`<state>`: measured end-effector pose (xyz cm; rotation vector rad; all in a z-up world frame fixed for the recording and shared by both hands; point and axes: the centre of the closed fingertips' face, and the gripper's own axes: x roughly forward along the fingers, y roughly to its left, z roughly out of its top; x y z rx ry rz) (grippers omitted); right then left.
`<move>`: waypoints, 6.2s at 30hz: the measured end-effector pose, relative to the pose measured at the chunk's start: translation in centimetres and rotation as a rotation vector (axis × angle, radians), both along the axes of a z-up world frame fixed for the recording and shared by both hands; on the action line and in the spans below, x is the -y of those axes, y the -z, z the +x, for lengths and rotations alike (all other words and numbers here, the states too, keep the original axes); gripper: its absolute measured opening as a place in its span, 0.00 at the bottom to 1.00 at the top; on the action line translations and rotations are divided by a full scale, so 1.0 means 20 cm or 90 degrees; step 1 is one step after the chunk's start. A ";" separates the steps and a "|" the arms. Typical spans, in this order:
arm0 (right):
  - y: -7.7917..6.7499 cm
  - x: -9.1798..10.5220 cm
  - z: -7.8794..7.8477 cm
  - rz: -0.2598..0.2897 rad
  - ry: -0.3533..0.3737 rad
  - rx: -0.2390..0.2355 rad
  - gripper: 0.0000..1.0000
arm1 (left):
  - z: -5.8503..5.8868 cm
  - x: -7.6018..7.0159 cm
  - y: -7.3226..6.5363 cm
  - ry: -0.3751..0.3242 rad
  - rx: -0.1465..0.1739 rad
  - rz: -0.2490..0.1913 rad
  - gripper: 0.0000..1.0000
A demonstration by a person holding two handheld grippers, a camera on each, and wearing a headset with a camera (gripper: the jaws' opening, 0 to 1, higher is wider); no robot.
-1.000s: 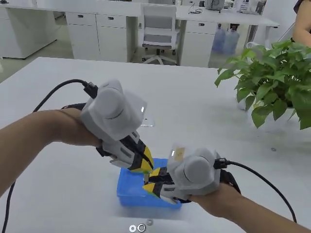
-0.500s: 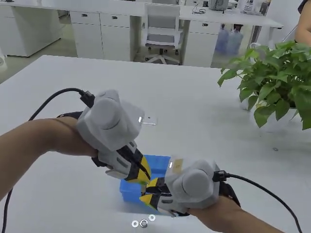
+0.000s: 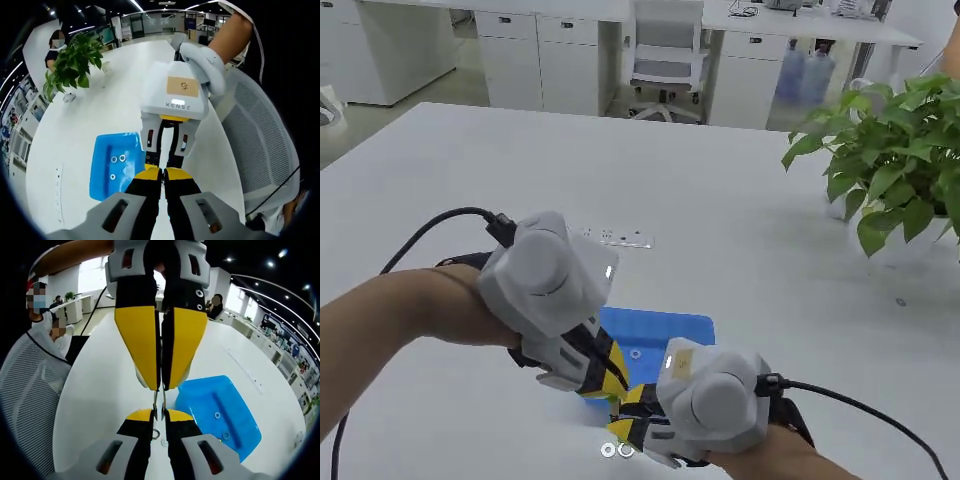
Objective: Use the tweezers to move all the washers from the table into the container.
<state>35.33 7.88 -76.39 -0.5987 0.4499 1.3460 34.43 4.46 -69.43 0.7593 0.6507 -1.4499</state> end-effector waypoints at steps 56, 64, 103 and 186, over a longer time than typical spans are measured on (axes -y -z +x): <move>0.16 -0.03 -0.06 -0.023 -0.003 -0.049 0.09 | -0.03 -0.03 0.15 -0.009 -0.039 0.008 0.06; 0.15 -0.04 -0.07 -0.026 -0.009 -0.050 0.09 | -0.04 -0.04 0.15 -0.008 -0.040 0.013 0.06; -0.25 0.00 0.12 -0.014 0.009 -0.015 0.09 | 0.11 0.00 -0.26 0.003 0.005 -0.004 0.06; 0.13 0.12 0.51 -0.059 0.003 -0.045 0.11 | 0.50 0.05 0.12 -0.025 0.011 0.001 0.06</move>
